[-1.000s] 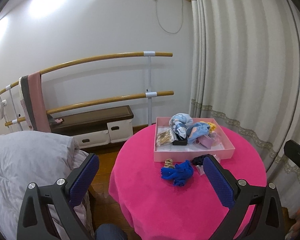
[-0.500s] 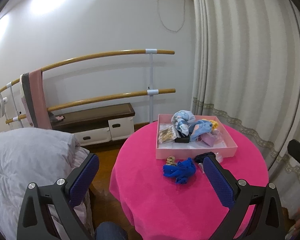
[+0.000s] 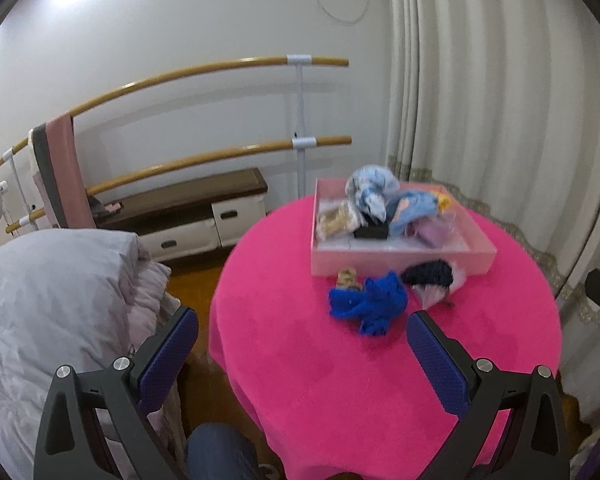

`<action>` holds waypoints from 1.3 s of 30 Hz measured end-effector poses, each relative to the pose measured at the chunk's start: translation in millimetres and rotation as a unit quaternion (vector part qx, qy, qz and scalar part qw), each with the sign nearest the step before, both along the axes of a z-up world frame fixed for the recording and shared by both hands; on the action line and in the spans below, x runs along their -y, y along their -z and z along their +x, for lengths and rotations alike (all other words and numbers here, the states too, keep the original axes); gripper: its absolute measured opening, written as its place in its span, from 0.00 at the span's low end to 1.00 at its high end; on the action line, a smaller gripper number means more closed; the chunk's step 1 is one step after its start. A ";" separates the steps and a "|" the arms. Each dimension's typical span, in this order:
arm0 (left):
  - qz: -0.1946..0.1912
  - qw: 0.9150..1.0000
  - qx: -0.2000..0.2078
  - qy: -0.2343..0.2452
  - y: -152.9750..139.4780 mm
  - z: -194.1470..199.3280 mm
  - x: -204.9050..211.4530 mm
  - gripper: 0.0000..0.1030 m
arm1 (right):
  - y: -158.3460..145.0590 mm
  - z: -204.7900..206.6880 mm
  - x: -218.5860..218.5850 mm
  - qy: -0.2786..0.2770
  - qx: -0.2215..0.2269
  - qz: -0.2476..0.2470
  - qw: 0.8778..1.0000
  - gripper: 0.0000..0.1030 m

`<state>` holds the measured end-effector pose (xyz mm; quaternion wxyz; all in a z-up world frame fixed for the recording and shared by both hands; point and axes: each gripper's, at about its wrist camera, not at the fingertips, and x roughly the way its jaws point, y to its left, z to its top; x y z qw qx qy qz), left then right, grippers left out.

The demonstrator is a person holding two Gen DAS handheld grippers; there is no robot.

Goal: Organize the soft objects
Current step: 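Grasp the blue knitted toy with the left tool while the right tool grasps the clear bag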

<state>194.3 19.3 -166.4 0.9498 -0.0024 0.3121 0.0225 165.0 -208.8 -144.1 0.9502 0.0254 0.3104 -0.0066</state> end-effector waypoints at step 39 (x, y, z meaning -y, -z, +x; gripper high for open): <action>-0.083 0.988 -0.120 0.041 131.9 209.9 27.7 0.74 | 127.3 167.6 -13.2 -0.103 -0.166 0.012 0.981 1.00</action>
